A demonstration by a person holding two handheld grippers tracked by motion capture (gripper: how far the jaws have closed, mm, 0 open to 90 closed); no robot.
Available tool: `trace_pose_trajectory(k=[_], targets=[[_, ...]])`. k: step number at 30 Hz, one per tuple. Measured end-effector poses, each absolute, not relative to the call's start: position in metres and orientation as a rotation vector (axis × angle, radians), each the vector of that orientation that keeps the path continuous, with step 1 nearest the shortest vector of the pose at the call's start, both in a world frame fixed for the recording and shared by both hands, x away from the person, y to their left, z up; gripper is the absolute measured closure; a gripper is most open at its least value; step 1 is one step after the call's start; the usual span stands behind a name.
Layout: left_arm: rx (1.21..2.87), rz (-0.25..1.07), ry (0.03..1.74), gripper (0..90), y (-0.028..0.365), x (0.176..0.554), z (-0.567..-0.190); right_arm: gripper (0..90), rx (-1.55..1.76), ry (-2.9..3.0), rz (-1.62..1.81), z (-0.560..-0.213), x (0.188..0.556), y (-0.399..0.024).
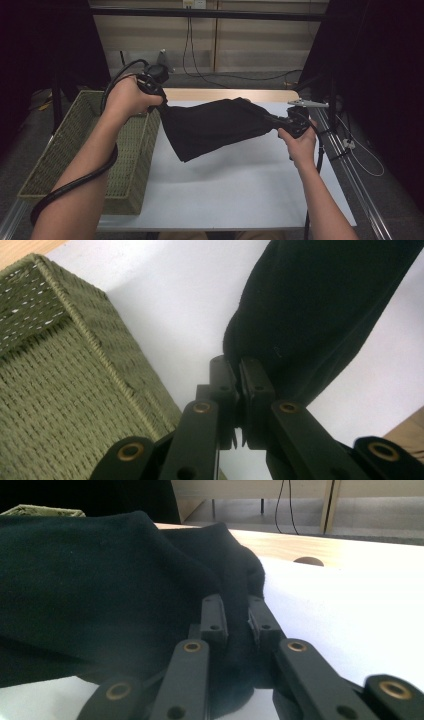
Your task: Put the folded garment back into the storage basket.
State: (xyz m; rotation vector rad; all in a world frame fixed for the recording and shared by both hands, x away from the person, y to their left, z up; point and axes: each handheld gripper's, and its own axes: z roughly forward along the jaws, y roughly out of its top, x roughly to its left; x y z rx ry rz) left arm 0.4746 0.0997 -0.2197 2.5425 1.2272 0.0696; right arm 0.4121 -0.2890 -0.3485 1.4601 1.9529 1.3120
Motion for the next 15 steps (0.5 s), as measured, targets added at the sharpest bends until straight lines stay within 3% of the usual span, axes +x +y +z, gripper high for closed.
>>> trace_pose_trajectory(k=[15], targets=[[2.532,0.100,1.253,86.5,0.110,0.470,-0.193,80.9,1.425,1.962,1.326,-0.335,0.419,-0.278]])
